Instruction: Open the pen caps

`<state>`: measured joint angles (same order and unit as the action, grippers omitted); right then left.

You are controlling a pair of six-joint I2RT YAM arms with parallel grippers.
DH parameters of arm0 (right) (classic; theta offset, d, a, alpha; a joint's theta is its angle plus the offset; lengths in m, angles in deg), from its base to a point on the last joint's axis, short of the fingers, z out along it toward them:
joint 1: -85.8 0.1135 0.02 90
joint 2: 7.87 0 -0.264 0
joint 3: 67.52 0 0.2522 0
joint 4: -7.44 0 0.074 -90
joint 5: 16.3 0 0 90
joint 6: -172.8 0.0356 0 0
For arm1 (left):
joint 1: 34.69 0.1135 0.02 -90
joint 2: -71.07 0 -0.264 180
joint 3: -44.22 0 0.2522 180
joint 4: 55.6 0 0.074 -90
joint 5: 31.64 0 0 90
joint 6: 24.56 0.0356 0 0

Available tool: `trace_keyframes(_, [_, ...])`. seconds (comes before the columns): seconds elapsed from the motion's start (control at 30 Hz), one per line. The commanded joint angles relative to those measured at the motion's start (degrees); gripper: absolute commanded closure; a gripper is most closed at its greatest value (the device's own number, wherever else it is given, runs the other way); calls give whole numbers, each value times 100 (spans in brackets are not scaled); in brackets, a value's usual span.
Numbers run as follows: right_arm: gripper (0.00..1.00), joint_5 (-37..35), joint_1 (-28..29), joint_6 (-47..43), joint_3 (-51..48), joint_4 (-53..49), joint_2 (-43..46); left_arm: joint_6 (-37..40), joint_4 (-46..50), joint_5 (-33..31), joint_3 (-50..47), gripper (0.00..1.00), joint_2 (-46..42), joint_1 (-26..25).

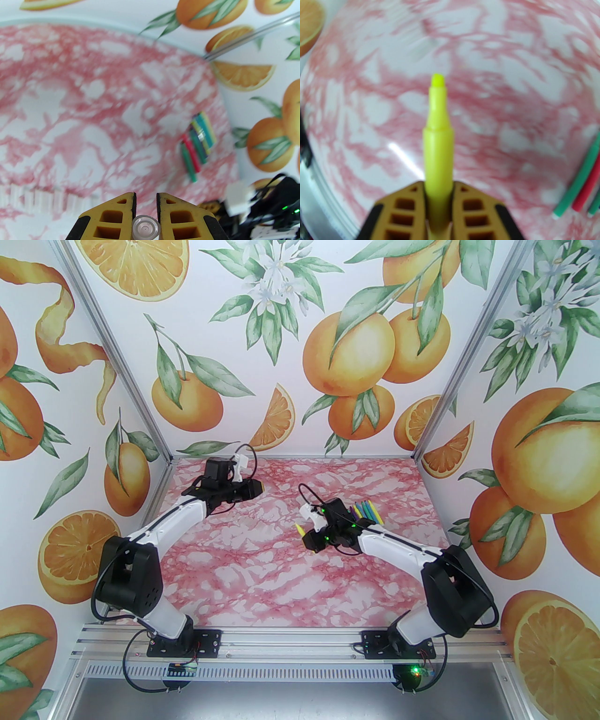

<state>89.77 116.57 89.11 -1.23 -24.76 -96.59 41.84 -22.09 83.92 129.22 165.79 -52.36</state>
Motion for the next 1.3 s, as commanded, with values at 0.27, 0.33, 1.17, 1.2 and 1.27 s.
trace_keyframes(0.27, [100, -1595, -441, 852, 273, 44, -443, 864, 1706, -1189, 739, 100, 820, -747])
trace_keyframes(0.33, [100, -1723, -455, 935, 332, 13, -561, 862, 1756, -1253, 786, 100, 930, -835])
trace_keyframes(1.17, [100, -2020, -704, 1258, 617, -217, -1306, 751, 1983, -1506, 1103, 100, 2038, -1441])
trace_keyframes(1.2, [100, -2028, -706, 1255, 632, -230, -1334, 742, 1972, -1510, 1109, 100, 2058, -1441])
trace_keyframes(1.27, [100, -2071, -704, 1261, 652, -276, -1378, 742, 1962, -1518, 1124, 99, 2101, -1443])
